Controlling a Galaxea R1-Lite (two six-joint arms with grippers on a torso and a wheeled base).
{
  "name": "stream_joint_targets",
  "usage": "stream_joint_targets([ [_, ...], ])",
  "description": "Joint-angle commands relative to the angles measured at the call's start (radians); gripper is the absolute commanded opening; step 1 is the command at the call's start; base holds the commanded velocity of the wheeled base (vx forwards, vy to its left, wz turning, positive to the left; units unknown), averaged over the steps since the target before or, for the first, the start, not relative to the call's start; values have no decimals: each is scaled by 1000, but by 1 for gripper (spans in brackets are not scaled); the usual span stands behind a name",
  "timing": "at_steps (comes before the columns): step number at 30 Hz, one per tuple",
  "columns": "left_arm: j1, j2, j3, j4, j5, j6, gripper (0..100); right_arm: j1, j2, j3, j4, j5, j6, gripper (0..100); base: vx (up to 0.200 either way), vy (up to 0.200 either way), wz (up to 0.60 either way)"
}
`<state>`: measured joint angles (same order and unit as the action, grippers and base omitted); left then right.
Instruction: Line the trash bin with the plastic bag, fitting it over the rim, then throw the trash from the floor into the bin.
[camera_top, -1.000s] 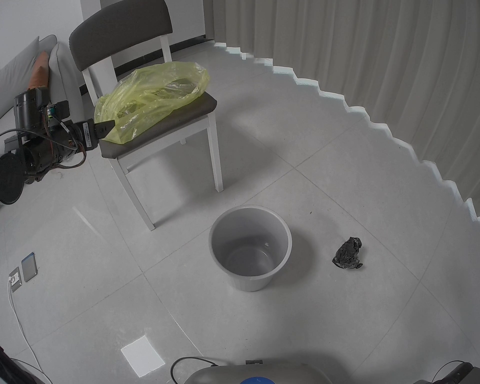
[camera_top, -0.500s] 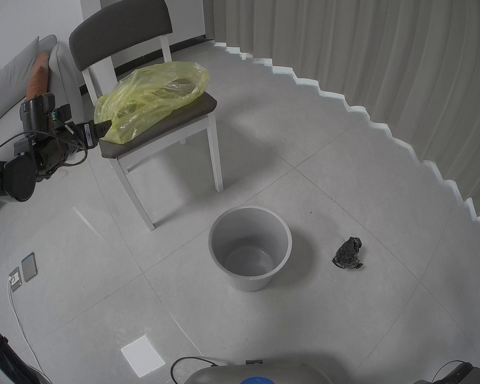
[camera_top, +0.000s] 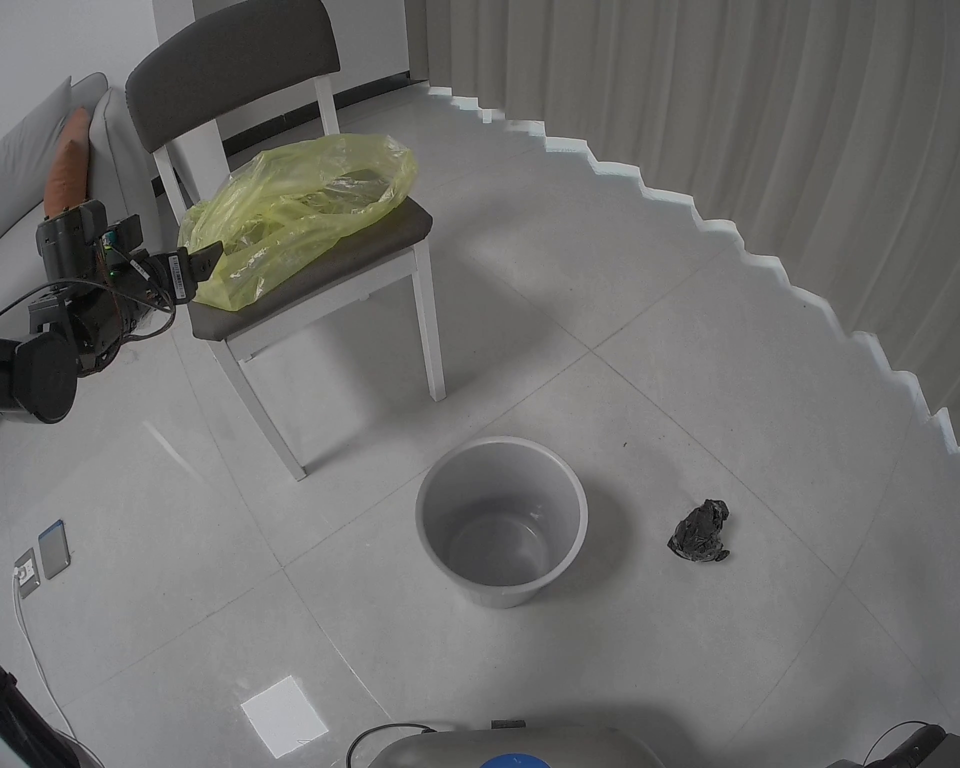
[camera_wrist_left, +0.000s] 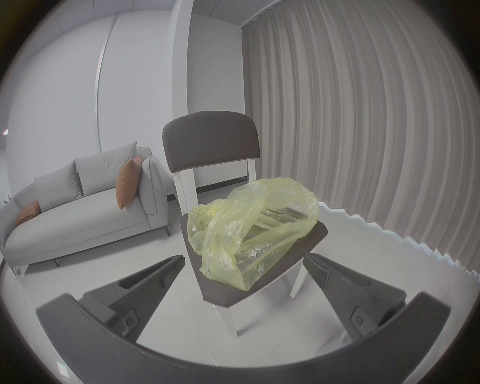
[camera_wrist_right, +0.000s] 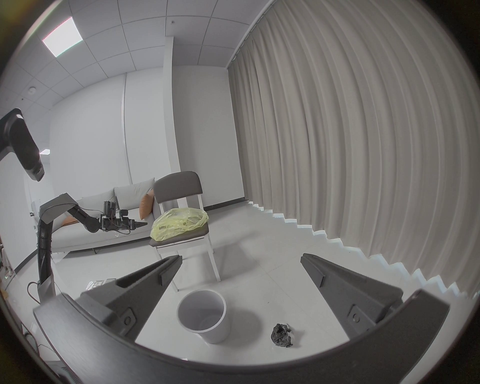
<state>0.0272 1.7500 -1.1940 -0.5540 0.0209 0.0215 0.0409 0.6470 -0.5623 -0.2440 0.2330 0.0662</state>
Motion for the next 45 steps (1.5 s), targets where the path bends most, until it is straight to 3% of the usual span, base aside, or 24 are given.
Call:
stream_joint_targets([
  [1,20,5,-12,-1,2,6,100,2,-4,4,0,2,-2,100,0,0,0],
  [14,19,91,-76,2,19,-2,100,2,-4,9,0,2,-8,100,0,0,0],
  [20,26,201,-187,20,19,-6,100,2,-6,9,0,0,-9,100,0,0,0],
  [45,53,301,-317,46,10,-31,100,-3,-7,32,-47,2,-23,100,0,0,0],
])
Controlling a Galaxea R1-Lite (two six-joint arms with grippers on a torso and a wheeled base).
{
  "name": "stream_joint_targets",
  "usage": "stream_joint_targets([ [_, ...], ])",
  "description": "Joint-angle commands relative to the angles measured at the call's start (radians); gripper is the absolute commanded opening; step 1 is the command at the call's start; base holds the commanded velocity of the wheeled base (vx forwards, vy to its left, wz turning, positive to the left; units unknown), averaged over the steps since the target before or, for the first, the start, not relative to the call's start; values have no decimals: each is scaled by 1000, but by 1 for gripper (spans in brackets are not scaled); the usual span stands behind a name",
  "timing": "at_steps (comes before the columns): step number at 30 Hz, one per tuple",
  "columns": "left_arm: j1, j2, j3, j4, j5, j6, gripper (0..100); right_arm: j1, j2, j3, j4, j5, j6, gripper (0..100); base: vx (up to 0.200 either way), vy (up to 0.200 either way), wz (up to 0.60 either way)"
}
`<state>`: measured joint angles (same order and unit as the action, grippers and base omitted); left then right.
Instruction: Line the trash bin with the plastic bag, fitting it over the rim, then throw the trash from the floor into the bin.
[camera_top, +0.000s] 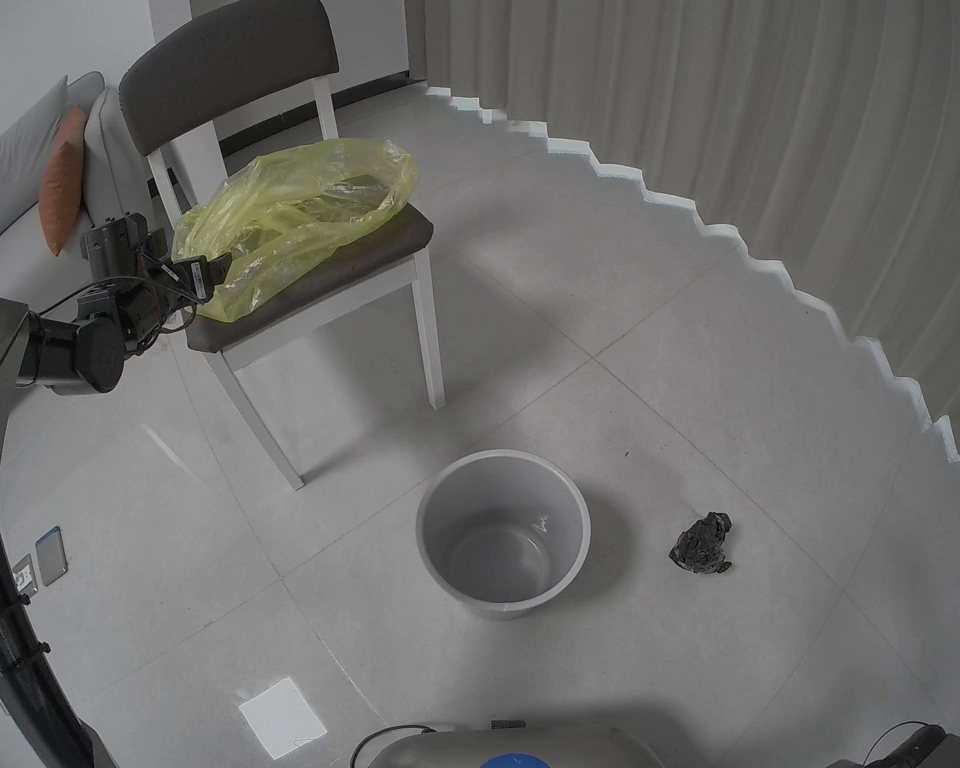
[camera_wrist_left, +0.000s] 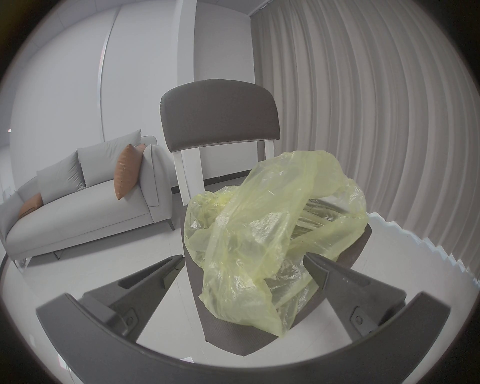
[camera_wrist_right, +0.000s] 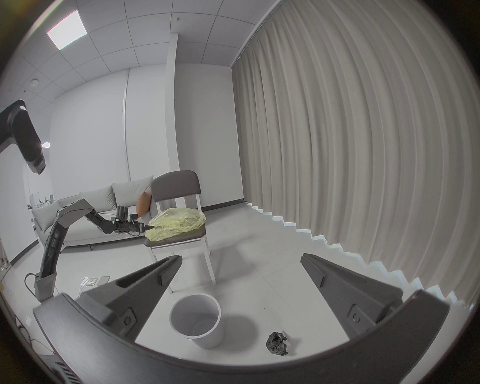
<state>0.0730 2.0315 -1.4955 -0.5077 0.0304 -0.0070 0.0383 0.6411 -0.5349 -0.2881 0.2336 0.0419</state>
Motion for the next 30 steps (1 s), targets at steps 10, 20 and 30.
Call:
stream_joint_targets([
  [10,10,56,-48,0,-1,-2,0,-1,-1,4,-3,1,1,100,0,0,0],
  [20,21,69,-55,0,-12,-2,0,-1,-1,7,-2,3,1,100,0,0,0],
  [30,-19,-177,92,-6,-115,-1,0,8,5,3,3,4,16,100,0,0,0],
])
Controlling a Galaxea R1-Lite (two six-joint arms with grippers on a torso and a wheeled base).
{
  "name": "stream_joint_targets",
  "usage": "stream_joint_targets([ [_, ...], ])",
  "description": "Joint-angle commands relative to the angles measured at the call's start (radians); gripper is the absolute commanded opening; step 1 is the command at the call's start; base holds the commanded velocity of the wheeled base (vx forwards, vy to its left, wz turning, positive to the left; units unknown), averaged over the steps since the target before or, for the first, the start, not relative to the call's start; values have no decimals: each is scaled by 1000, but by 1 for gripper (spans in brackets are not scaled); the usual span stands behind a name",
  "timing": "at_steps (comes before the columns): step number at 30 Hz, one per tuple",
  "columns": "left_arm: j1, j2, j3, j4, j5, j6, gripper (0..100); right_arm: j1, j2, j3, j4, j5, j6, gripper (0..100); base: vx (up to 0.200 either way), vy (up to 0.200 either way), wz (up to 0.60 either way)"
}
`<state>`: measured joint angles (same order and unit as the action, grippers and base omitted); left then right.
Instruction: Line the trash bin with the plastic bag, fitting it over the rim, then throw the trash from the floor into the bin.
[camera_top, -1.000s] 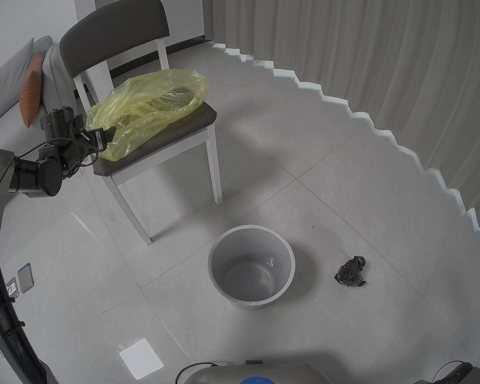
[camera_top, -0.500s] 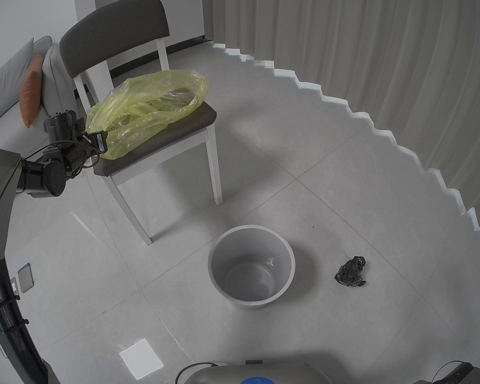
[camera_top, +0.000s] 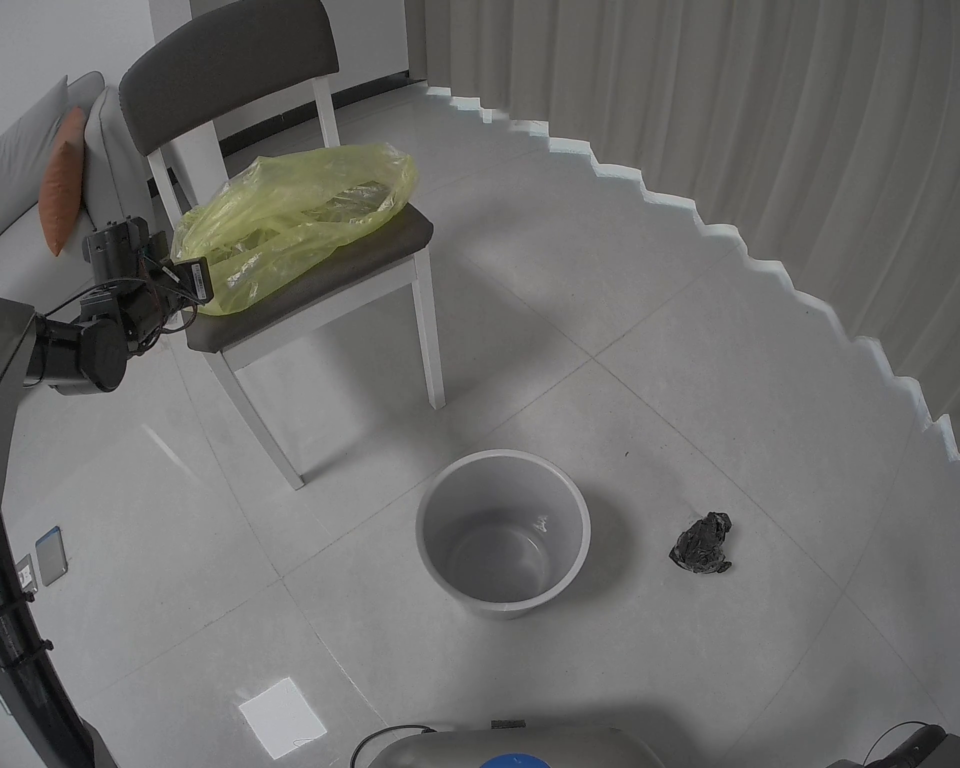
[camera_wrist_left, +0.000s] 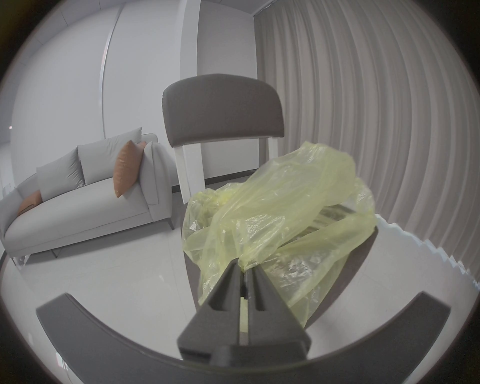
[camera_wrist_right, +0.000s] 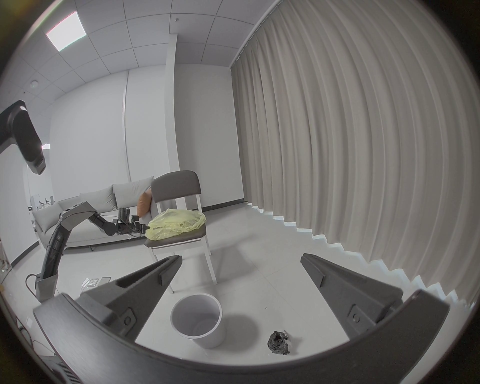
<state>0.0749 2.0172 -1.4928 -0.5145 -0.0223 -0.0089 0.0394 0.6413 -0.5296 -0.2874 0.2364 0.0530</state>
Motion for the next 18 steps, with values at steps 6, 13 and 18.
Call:
stream_joint_targets([
  [6,-67,-391,216,21,-215,7,0,28,6,0,7,27,8,100,0,0,0],
  [13,-135,-620,278,209,-337,12,0,30,5,-3,27,43,10,100,0,0,0],
  [18,-173,-713,281,298,-396,12,0,34,44,-35,33,44,10,100,0,0,0],
])
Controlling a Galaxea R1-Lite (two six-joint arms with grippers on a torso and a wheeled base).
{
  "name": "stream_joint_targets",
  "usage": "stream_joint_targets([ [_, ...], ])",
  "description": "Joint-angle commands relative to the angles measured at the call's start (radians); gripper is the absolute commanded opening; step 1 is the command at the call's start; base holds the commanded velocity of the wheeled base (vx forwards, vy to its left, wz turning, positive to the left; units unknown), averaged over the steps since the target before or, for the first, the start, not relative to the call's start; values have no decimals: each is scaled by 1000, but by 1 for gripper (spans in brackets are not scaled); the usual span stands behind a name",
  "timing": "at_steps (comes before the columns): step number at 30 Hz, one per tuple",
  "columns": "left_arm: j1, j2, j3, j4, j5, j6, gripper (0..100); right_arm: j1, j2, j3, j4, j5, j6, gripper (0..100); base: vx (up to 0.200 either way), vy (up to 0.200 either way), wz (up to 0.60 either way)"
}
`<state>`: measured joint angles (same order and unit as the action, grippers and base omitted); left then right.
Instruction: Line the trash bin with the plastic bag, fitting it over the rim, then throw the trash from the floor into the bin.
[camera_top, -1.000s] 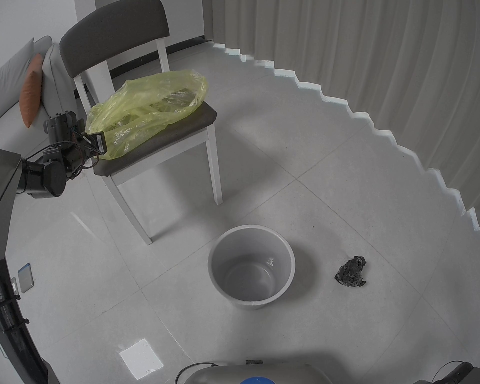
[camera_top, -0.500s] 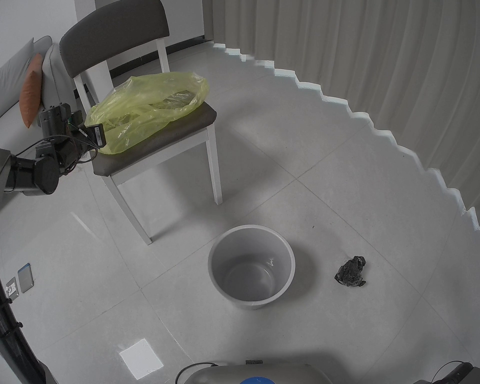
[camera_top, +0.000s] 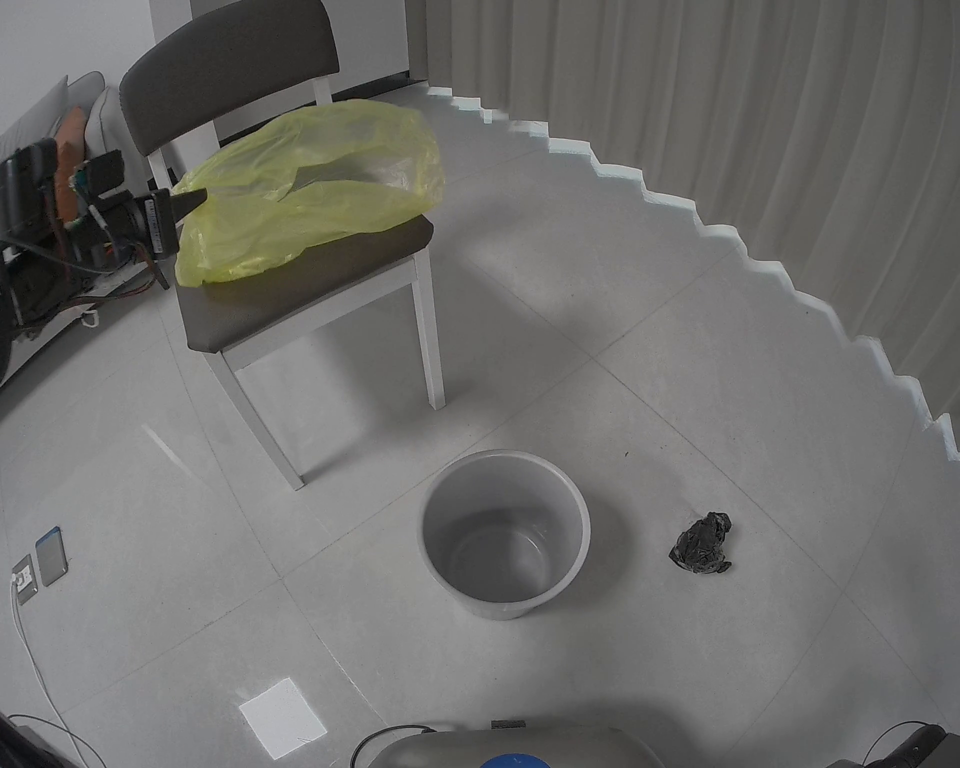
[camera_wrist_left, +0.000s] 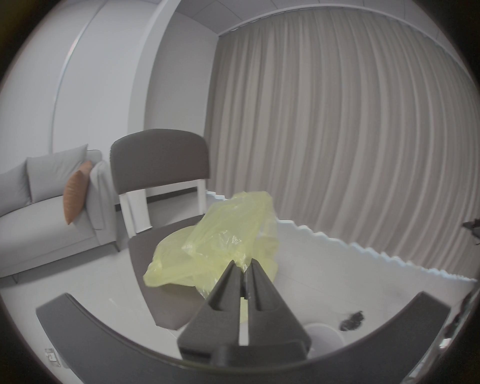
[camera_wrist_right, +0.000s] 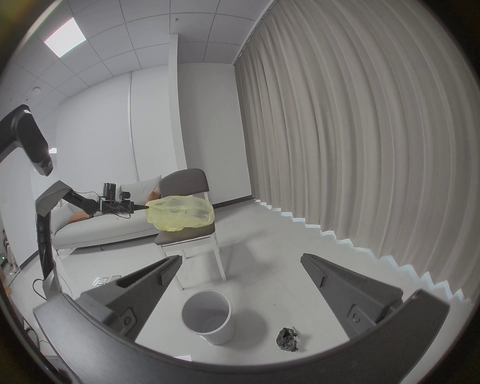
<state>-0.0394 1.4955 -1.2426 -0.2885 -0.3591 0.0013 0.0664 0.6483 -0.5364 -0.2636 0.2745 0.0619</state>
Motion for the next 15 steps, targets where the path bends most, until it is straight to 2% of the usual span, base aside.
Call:
stream_joint_targets([
  [1,-88,-227,31,98,-78,3,0,7,77,-73,12,8,1,100,0,0,0],
  [7,-209,-307,69,129,-87,8,0,23,177,-211,76,37,-1,100,0,0,0],
  [8,-209,-307,69,129,-87,8,0,23,177,-211,76,37,-1,100,0,0,0],
  [12,-260,-331,107,132,-101,55,0,56,214,-318,207,77,-1,100,0,0,0],
  [15,-298,-350,127,154,-147,75,0,64,234,-356,276,101,-4,100,0,0,0],
])
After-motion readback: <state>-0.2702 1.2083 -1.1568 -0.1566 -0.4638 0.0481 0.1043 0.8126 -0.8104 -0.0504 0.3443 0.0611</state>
